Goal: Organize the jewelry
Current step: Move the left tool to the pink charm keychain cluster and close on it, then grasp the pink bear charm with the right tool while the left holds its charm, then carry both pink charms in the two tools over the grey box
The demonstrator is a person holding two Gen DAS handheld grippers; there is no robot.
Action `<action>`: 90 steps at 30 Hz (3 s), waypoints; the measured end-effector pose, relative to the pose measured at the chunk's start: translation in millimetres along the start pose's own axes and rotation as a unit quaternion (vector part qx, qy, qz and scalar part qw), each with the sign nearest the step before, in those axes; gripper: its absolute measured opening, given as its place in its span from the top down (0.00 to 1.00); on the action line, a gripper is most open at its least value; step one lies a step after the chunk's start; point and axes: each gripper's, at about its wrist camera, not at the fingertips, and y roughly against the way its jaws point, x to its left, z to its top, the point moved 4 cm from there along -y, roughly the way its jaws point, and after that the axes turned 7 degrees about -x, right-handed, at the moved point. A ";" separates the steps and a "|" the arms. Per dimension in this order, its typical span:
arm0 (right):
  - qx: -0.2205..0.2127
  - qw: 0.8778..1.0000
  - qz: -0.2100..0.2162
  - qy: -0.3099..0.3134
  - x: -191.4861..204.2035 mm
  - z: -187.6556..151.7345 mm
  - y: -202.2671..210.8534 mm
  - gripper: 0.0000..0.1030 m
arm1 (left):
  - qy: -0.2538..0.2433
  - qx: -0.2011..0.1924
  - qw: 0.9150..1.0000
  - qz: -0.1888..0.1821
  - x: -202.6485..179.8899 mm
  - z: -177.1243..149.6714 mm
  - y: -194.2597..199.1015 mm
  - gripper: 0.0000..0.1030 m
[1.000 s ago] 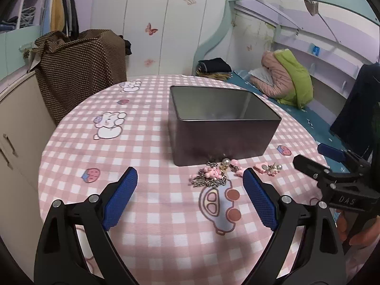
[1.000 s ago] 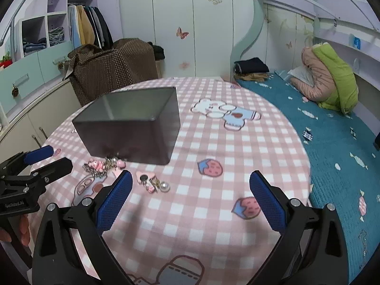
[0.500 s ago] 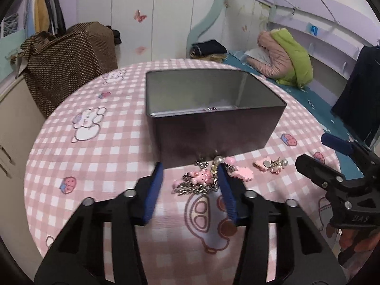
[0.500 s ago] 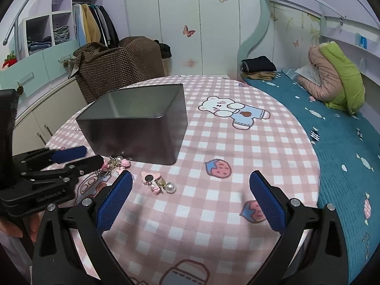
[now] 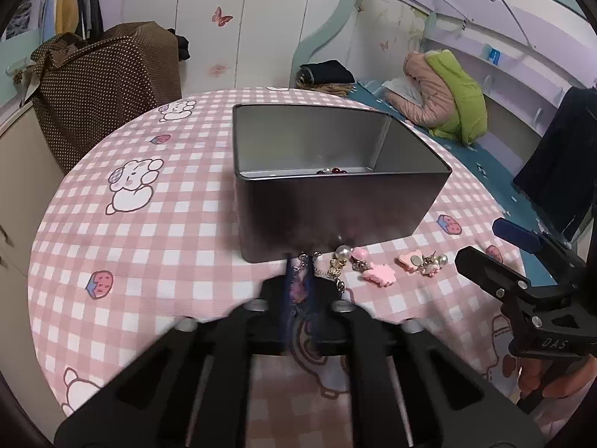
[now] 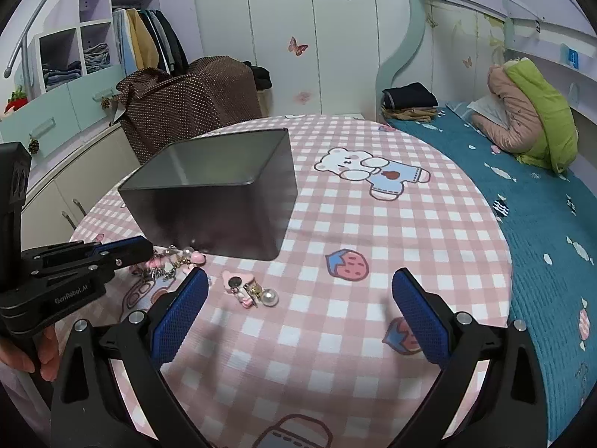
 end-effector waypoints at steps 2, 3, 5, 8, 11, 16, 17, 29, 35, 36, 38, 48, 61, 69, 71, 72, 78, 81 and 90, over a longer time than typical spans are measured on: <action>-0.001 1.000 0.001 0.002 3.1 1.3 0.2 0.08 | 0.004 -0.002 1.000 -0.002 3.0 -1.0 3.6 0.97; -0.001 1.000 0.002 0.003 4.6 1.6 0.3 0.08 | 0.005 -0.004 1.000 -0.002 4.7 -2.0 6.1 0.97; 0.000 1.000 0.004 0.007 8.2 1.2 0.1 0.08 | 0.009 -0.004 1.000 -0.005 7.1 -4.0 10.0 0.97; 0.004 1.000 0.006 0.012 13.4 0.3 -1.5 0.08 | 0.016 0.001 1.000 -0.020 10.2 -7.2 14.3 0.93; 0.005 1.000 0.007 0.016 17.4 -0.6 -1.4 0.08 | 0.011 0.004 1.000 -0.023 10.2 -10.1 14.6 0.63; 0.004 1.000 0.005 0.020 19.6 -0.1 -1.2 0.08 | 0.005 0.014 1.000 -0.026 7.8 -16.5 6.7 0.64; 0.005 1.000 0.004 0.020 19.0 -0.4 -1.6 0.08 | 0.004 0.013 1.000 -0.025 7.6 -16.8 6.4 0.73; 0.008 1.000 0.007 0.021 21.8 -1.3 -2.8 0.08 | 0.028 0.001 0.999 -0.033 18.5 -15.0 23.5 0.88; 0.007 0.999 0.038 0.032 37.3 -1.4 -3.6 0.08 | 0.044 -0.013 0.998 -0.032 26.7 -12.9 38.1 0.88; 0.005 0.998 0.047 0.033 41.2 -0.7 -3.0 0.08 | 0.046 -0.016 0.998 -0.031 28.4 -12.7 40.8 0.88; 0.001 0.997 0.071 0.041 51.3 1.9 -3.5 0.13 | 0.050 -0.022 0.998 -0.030 31.4 -12.5 45.3 0.88; 0.060 0.990 0.107 0.064 82.2 2.6 -34.2 0.56 | 0.069 -0.031 0.997 -0.031 42.2 -14.0 49.1 0.88; 0.091 0.991 0.071 0.071 78.9 -5.0 -43.3 0.80 | 0.072 -0.033 0.996 -0.034 47.4 -15.2 45.0 0.88; 0.085 0.992 0.072 0.057 72.9 -2.9 -35.5 0.81 | 0.064 -0.044 0.996 -0.035 39.0 -8.3 48.8 0.88; 0.079 0.993 0.074 0.054 70.5 -0.8 -31.3 0.81 | 0.059 -0.048 0.997 -0.034 36.3 -5.3 50.6 0.88; 0.074 0.993 0.074 0.052 68.1 0.6 -28.2 0.81 | 0.057 -0.050 0.997 -0.032 34.9 -3.2 51.2 0.88; 0.054 0.995 0.069 0.042 59.4 12.1 -15.0 0.81 | 0.044 -0.067 0.996 -0.030 26.3 8.8 55.3 0.88; 0.036 0.996 0.069 0.037 54.2 23.5 -7.3 0.81 | 0.037 -0.073 0.996 -0.033 22.5 14.2 57.1 0.88; -0.015 0.997 0.063 0.037 46.7 58.7 3.1 0.81 | 0.012 -0.109 0.993 -0.040 8.8 44.5 64.7 0.88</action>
